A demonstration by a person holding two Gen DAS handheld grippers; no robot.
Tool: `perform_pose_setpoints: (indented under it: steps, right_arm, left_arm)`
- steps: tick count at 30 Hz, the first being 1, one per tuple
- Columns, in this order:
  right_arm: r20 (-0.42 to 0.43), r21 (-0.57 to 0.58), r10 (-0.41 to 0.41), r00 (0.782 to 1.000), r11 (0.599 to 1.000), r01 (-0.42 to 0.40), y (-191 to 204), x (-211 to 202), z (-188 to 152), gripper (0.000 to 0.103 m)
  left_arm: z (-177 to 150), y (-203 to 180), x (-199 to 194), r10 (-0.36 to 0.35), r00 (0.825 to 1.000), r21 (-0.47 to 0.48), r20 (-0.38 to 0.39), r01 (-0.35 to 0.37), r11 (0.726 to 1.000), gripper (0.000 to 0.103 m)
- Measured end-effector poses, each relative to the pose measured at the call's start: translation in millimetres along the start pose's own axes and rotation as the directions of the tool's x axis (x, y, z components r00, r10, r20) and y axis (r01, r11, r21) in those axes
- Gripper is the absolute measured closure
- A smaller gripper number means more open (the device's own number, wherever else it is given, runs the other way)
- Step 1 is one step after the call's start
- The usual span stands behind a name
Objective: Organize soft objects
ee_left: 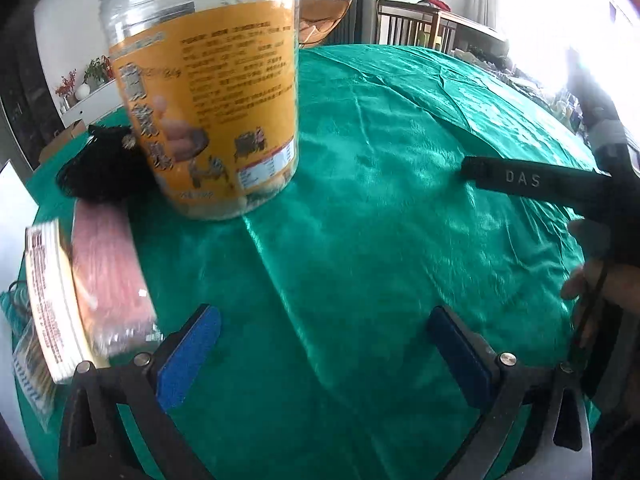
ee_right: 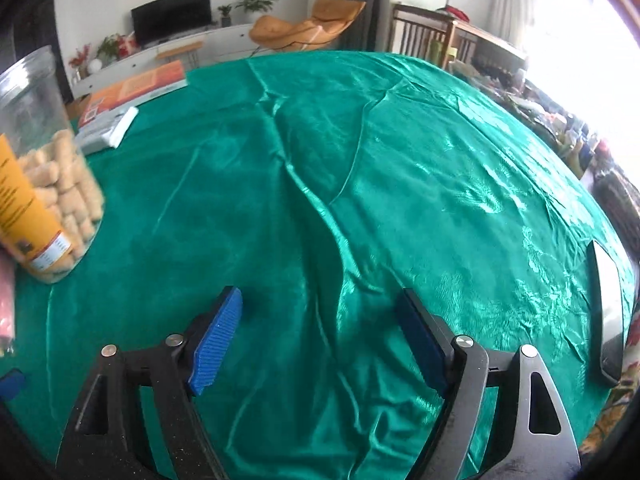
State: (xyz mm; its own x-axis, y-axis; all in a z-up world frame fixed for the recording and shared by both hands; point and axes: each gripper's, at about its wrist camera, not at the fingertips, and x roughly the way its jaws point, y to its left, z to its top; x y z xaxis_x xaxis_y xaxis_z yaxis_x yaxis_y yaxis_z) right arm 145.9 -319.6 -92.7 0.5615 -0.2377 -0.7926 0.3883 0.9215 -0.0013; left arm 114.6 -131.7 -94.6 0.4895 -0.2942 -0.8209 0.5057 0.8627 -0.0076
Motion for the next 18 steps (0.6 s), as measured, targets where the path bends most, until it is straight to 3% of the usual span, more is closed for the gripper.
perform_pose_setpoints:
  steps: [5,18]
  right_arm:
    - [-0.005,0.022,-0.001,1.000,1.000,0.001,-12,4,5,0.014]
    - [-0.006,0.021,-0.002,1.000,1.000,0.002,-13,4,2,0.014]
  left_arm:
    - [25,-5,15,0.005,1.000,-0.013,0.000,-0.005,1.000,0.000]
    - [23,-6,18,0.007,1.000,-0.014,0.000,-0.007,1.000,0.000]
